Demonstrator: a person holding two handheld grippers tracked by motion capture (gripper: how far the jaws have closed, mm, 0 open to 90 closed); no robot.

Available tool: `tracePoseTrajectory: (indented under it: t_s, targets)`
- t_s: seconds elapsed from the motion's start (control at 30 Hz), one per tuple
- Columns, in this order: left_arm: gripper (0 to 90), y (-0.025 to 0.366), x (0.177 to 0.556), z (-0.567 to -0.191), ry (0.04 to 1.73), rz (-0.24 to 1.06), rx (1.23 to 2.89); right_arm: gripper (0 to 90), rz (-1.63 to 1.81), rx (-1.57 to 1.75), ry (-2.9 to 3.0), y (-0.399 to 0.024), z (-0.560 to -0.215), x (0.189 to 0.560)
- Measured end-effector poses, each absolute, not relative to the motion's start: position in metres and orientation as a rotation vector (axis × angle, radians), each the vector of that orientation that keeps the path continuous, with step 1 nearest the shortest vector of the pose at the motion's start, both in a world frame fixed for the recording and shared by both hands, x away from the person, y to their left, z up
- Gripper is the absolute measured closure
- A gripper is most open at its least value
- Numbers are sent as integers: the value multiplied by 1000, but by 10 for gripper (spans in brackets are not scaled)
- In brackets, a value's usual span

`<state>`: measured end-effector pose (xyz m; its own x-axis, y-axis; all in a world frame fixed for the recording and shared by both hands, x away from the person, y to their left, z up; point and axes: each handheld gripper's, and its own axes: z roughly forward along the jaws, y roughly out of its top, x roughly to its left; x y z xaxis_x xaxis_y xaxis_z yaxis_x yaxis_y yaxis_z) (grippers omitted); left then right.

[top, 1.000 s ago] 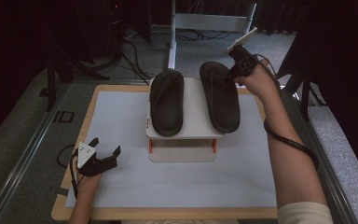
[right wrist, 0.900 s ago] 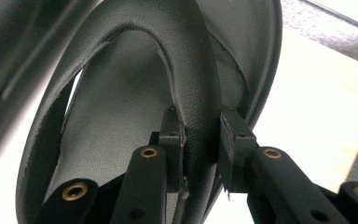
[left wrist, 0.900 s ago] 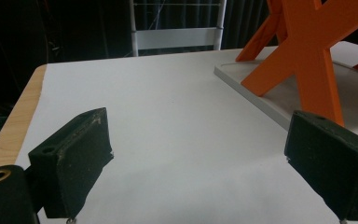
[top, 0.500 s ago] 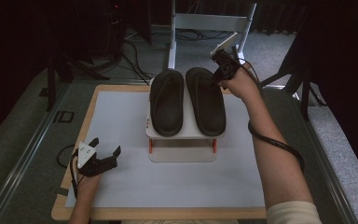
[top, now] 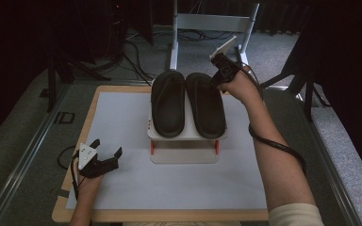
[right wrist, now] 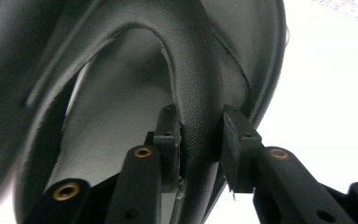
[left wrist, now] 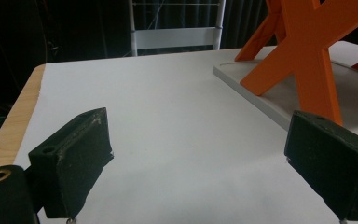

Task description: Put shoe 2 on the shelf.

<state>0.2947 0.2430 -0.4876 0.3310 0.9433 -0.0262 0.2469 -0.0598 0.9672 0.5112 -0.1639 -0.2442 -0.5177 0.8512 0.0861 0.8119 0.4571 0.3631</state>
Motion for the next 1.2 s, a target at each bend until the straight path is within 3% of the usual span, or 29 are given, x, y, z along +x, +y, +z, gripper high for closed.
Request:
tracePoseTrajectory:
  t_s: [0.47,0.87,1.2]
  targets:
    - [70,243,295,-488,1119,833,1548,649,593,1503,2628,-158,-245,506]
    - [70,243,295,-488,1119,834,1550,366,707,1458,2601,-174,-239,501]
    - [70,243,295,-488,1121,834,1549,312,806,1390,2559,-199,-224,484]
